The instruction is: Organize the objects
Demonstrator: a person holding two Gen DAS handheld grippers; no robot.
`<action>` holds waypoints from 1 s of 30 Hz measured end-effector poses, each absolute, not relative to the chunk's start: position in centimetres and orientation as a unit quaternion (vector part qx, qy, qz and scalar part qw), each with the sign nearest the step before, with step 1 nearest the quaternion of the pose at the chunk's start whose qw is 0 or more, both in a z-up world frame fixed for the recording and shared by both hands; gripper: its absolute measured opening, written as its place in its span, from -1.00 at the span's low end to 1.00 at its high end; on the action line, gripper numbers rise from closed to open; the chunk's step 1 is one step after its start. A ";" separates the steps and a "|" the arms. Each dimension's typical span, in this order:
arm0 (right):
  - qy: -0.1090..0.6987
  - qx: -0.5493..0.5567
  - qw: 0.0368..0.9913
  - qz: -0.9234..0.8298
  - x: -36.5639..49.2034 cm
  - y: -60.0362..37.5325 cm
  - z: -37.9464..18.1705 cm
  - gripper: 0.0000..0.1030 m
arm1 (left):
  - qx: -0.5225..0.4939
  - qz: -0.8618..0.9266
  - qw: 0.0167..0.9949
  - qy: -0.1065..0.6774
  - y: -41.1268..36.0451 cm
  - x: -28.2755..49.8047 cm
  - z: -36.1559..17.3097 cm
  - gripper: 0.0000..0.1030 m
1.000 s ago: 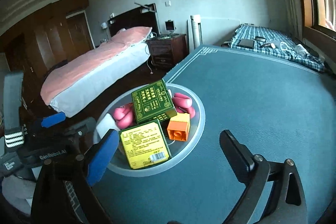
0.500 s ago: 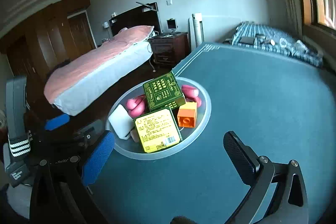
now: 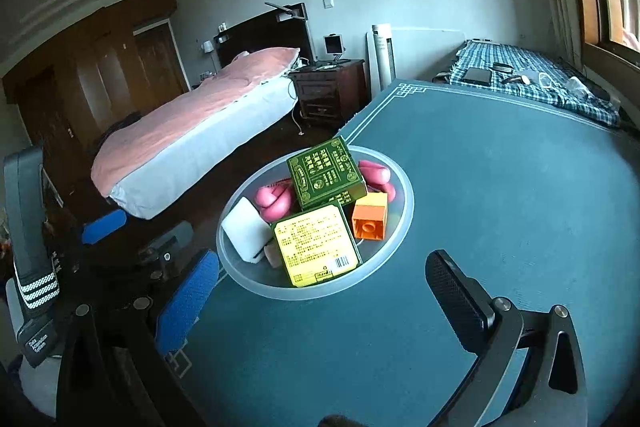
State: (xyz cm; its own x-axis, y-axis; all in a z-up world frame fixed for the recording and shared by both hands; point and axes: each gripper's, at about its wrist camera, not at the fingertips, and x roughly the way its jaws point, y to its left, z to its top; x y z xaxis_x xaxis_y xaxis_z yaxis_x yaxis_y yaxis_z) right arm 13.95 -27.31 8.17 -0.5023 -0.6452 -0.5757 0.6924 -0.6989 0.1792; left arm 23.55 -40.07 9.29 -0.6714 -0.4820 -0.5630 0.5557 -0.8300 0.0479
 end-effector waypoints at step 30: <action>0.077 0.341 0.391 -0.851 13.5 -30.0 6.2 1.00 | 0.299 -0.905 0.295 0.076 -41.7 24.1 8.4 1.00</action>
